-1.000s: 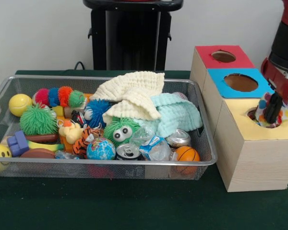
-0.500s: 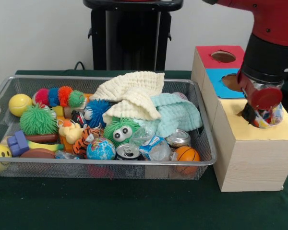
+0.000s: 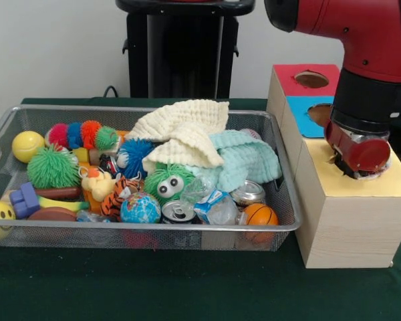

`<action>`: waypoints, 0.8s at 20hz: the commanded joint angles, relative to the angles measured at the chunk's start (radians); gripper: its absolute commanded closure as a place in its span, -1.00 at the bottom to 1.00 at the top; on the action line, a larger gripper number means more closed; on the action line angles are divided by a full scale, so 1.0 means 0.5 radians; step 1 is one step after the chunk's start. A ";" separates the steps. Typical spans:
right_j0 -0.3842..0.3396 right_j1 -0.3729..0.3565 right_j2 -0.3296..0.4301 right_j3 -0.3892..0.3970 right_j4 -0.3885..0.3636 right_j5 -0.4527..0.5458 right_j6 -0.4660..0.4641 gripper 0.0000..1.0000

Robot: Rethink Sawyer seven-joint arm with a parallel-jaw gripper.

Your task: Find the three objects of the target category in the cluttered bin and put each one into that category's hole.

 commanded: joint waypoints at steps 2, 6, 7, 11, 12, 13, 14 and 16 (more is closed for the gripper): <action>-0.105 0.474 0.173 0.194 -0.184 -0.591 0.081 1.00; -0.121 0.539 0.213 0.190 -0.223 -0.811 0.131 1.00; -0.138 0.527 0.241 0.203 -0.214 -0.784 0.126 1.00; -0.095 0.451 0.192 0.214 -0.096 -0.402 0.181 1.00; -0.090 0.425 0.183 0.217 -0.071 -0.296 0.190 1.00; -0.092 0.409 0.177 0.211 -0.059 -0.214 0.190 1.00; -0.094 0.394 0.171 0.204 -0.048 -0.132 0.191 1.00; -0.109 0.335 0.166 0.206 -0.034 0.031 0.180 1.00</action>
